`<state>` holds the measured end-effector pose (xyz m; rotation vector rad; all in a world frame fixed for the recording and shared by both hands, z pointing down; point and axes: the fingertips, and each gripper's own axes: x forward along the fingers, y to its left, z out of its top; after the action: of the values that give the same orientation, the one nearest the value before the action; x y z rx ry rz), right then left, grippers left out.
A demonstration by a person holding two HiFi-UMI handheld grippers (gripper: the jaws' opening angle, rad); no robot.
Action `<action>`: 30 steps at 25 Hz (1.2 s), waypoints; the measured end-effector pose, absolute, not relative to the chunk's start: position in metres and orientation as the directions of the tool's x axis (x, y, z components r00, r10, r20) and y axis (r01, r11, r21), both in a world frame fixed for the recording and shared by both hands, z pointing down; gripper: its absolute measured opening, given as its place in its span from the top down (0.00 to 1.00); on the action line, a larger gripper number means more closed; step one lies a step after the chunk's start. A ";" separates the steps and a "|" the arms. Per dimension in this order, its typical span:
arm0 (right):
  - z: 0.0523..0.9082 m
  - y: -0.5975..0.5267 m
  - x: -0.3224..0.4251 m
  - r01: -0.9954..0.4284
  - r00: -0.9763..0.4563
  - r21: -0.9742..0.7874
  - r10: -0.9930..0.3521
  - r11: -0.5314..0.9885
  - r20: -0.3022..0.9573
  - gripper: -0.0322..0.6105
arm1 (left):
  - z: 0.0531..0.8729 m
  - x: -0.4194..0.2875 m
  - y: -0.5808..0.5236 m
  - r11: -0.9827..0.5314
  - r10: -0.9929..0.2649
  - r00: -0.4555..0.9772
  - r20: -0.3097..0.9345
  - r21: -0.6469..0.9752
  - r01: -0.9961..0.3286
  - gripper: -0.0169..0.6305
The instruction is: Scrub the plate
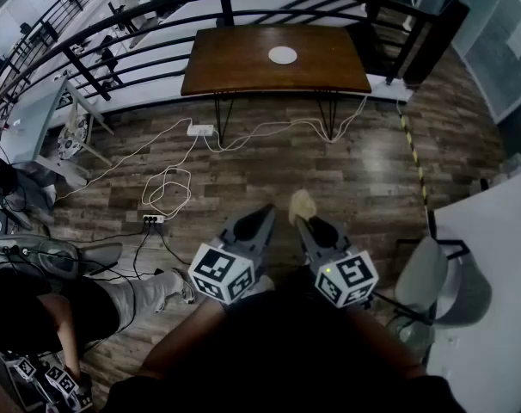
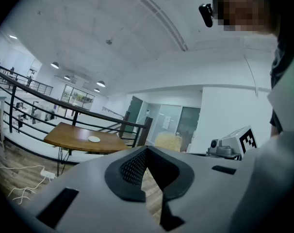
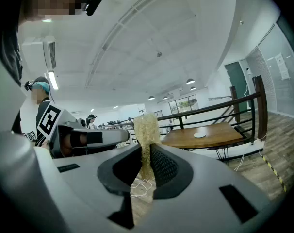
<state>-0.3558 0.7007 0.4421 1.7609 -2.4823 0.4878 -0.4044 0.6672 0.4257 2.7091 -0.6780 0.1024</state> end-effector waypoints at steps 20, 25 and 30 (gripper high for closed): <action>0.430 0.637 -0.206 -0.935 -0.326 -0.206 -0.929 0.290 0.175 0.86 | 0.419 -0.262 0.600 -0.831 -0.459 0.878 0.133 0.284 -0.477 0.96; 0.419 0.621 -0.139 -0.934 -0.340 -0.182 -0.923 0.309 0.180 0.86 | 0.409 -0.189 0.581 -0.830 -0.476 0.873 0.108 0.272 -0.486 0.96; 0.422 0.608 -0.090 -0.936 -0.325 -0.203 -0.925 0.286 0.196 0.86 | 0.411 -0.142 0.565 -0.824 -0.472 0.873 0.122 0.290 -0.486 0.96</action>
<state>-0.0902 0.6083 0.4217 1.8012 -2.4865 0.4386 -0.1424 0.5647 0.4106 2.7314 -0.7174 0.0636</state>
